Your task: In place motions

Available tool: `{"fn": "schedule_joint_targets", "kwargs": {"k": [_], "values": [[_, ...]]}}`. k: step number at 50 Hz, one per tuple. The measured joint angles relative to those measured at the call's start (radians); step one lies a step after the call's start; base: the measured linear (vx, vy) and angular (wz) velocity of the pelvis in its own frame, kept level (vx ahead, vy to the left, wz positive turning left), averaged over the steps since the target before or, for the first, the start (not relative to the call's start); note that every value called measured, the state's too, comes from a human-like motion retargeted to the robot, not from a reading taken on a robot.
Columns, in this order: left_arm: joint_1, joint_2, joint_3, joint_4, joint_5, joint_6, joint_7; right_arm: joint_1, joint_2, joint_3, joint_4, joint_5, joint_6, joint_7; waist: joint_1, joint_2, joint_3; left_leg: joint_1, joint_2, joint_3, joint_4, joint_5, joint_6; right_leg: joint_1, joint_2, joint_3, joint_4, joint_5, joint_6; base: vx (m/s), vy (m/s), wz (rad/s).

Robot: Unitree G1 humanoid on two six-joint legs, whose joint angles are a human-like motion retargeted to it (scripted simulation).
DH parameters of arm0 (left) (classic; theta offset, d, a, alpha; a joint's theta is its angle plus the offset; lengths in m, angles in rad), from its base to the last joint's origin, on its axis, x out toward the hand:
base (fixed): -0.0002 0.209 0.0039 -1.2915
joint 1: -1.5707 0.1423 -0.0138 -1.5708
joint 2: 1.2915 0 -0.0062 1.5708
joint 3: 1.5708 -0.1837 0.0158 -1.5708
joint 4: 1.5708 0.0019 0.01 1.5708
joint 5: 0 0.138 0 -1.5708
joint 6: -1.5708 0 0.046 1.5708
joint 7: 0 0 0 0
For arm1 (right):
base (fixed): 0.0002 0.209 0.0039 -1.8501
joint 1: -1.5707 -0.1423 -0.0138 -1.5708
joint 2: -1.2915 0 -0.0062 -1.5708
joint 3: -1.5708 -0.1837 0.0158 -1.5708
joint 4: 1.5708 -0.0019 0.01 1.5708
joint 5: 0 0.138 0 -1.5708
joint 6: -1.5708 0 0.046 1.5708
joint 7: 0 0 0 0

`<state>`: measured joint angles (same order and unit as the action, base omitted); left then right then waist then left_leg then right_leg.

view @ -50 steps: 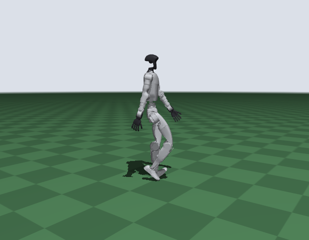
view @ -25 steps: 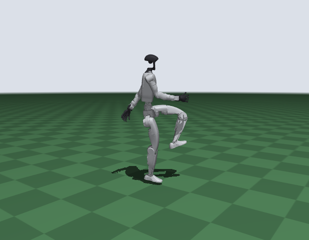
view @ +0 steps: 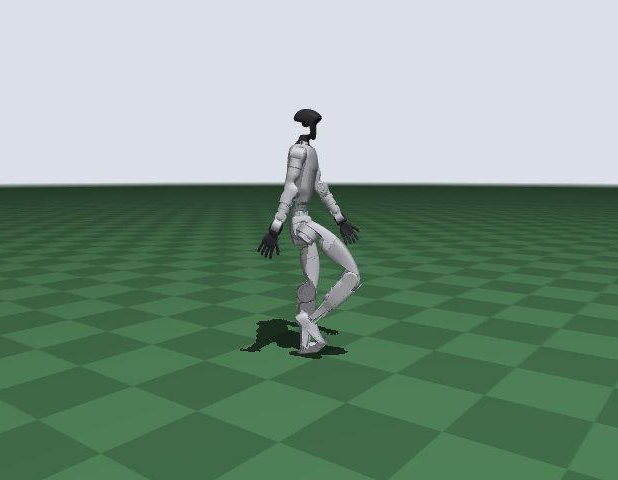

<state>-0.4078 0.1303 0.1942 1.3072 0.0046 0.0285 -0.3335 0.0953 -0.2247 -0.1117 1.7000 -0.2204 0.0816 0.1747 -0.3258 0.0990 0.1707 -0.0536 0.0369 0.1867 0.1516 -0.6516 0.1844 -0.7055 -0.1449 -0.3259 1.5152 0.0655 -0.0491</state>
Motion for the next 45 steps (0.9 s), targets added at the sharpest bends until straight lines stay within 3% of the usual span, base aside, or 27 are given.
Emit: {"fn": "schedule_joint_targets", "kwargs": {"k": [3,5,8,11,15,18,20,22,23,25,27,30,32,35,40,43,45], "values": [[-0.047,0.011,0.006,-0.144,0.053,-0.026,-0.005,0.127,-0.034,-0.061,0.000,0.057,0.015,-0.062,-0.063,0.028,-0.040,-0.035,0.003,-0.050,-0.017,0.015,0.007,-0.186,0.008,-0.013,0.135,-0.037,0.011,0.07,0.00,0.71],[-0.061,0.032,-0.069,-0.241,0.028,-0.061,0.083,0.211,-0.045,-0.136,0.000,0.103,-0.020,-0.123,-0.063,0.049,-0.081,-0.054,0.022,-0.066,-0.030,0.028,-0.003,-0.262,0.004,-0.049,0.157,-0.051,-0.003,0.17,-0.10,0.27],[-0.089,0.057,-0.092,-0.306,0.027,-0.105,0.217,0.228,-0.043,-0.181,0.000,0.146,-0.037,-0.144,-0.051,0.028,-0.076,-0.037,0.024,-0.043,-0.046,0.039,-0.010,-0.233,-0.006,-0.047,0.103,-0.053,-0.003,-0.05,-0.09,-0.19],[-0.091,0.050,-0.075,-0.297,0.027,-0.120,0.267,0.209,-0.039,-0.167,-0.007,0.165,-0.042,-0.143,-0.032,0.015,-0.089,-0.016,0.018,-0.010,-0.067,0.045,-0.015,-0.102,0.004,-0.035,-0.031,-0.046,0.015,0.01,-0.07,-0.49],[-0.024,0.008,-0.028,-0.212,0.032,-0.105,0.214,0.127,-0.011,-0.105,-0.040,0.149,-0.039,-0.118,0.036,-0.014,-0.125,0.028,-0.013,0.068,-0.092,0.031,-0.020,0.154,0.064,0.000,-0.316,-0.008,0.035,0.14,-0.09,-0.80],[0.078,-0.032,-0.027,-0.119,0.028,-0.103,0.220,0.071,0.036,-0.055,-0.084,0.127,-0.039,-0.086,0.095,-0.024,-0.163,0.033,-0.020,0.111,-0.059,-0.003,-0.029,0.423,0.149,0.059,-0.710,0.063,0.084,0.27,-0.17,-0.58],[0.187,-0.059,-0.032,-0.016,0.008,-0.093,0.240,-0.009,0.081,0.010,-0.114,0.125,-0.042,-0.064,0.124,-0.061,-0.188,0.015,-0.060,0.143,0.017,-0.025,-0.021,0.645,0.155,0.073,-1.063,0.005,0.140,0.37,-0.20,-0.51],[0.278,-0.070,0.020,0.086,0.016,-0.074,0.238,-0.090,0.136,0.069,-0.184,0.122,-0.032,-0.021,0.152,-0.107,-0.199,-0.048,-0.067,0.228,0.182,0.033,-0.024,0.765,0.085,-0.067,-1.242,-0.182,0.085,0.26,-0.14,-0.90],[0.307,-0.068,0.049,0.131,0.023,-0.064,0.232,-0.128,0.162,0.093,-0.223,0.130,-0.025,0.005,0.160,-0.132,-0.212,-0.115,-0.059,0.271,0.300,0.094,-0.026,0.761,0.062,-0.071,-1.284,-0.196,0.061,0.05,-0.10,-0.54],[0.358,-0.062,0.114,0.250,0.055,-0.034,0.212,-0.238,0.222,0.123,-0.366,0.177,-0.037,0.080,0.163,-0.155,-0.227,-0.350,0.036,0.336,0.646,0.269,-0.039,0.688,0.040,0.007,-1.325,-0.184,0.075,-0.24,-0.01,-0.28],[0.414,-0.058,0.160,0.357,0.033,-0.015,0.215,-0.365,0.262,0.174,-0.557,0.200,-0.072,0.158,0.254,-0.160,-0.127,-0.543,0.116,0.287,0.917,0.290,0.004,0.679,0.053,0.091,-1.318,-0.142,0.082,-0.39,0.03,-1.43],[0.550,-0.062,0.226,0.393,0.011,0.070,0.158,-0.574,0.265,0.234,-0.807,0.161,-0.114,0.235,0.292,-0.187,0.007,-0.767,0.284,0.313,1.292,0.136,0.045,0.695,0.062,0.124,-1.323,-0.109,0.051,-0.35,-0.02,-0.80],[0.637,-0.064,0.272,0.393,0.040,0.082,0.143,-0.646,0.276,0.262,-0.909,0.152,-0.154,0.181,0.349,-0.229,0.040,-0.902,0.315,0.322,1.426,0.072,0.076,0.691,0.037,0.172,-1.311,-0.114,0.050,-0.09,-0.21,-1.15],[0.771,-0.045,0.310,0.393,0.091,0.054,0.137,-0.694,0.282,0.282,-1.011,0.201,-0.197,0.101,0.471,-0.273,0.058,-1.050,0.373,0.313,1.546,0.010,0.077,0.694,0.015,0.207,-1.310,-0.118,0.020,0.19,-0.27,-1.29],[0.855,-0.028,0.368,0.393,0.051,0.064,0.178,-0.740,0.297,0.241,-1.050,0.265,-0.214,0.156,0.530,-0.281,0.087,-1.092,0.385,0.319,1.579,0.018,0.077,0.713,0.016,0.216,-1.297,-0.121,-0.018,0.04,-0.12,-0.06],[0.837,-0.028,0.389,0.393,-0.003,0.068,0.180,-0.727,0.305,0.241,-1.026,0.265,-0.215,0.159,0.477,-0.251,0.037,-1.006,0.365,0.333,1.544,0.058,0.077,0.719,0.024,0.182,-1.319,-0.114,0.011,0.04,0.21,0.96],[0.801,-0.031,0.384,0.393,-0.025,0.055,0.169,-0.694,0.310,0.258,-1.004,0.256,-0.225,0.135,0.435,-0.232,-0.010,-0.911,0.330,0.325,1.469,0.096,0.038,0.714,0.021,0.147,-1.339,-0.109,0.034,0.04,0.14,0.98]]}}
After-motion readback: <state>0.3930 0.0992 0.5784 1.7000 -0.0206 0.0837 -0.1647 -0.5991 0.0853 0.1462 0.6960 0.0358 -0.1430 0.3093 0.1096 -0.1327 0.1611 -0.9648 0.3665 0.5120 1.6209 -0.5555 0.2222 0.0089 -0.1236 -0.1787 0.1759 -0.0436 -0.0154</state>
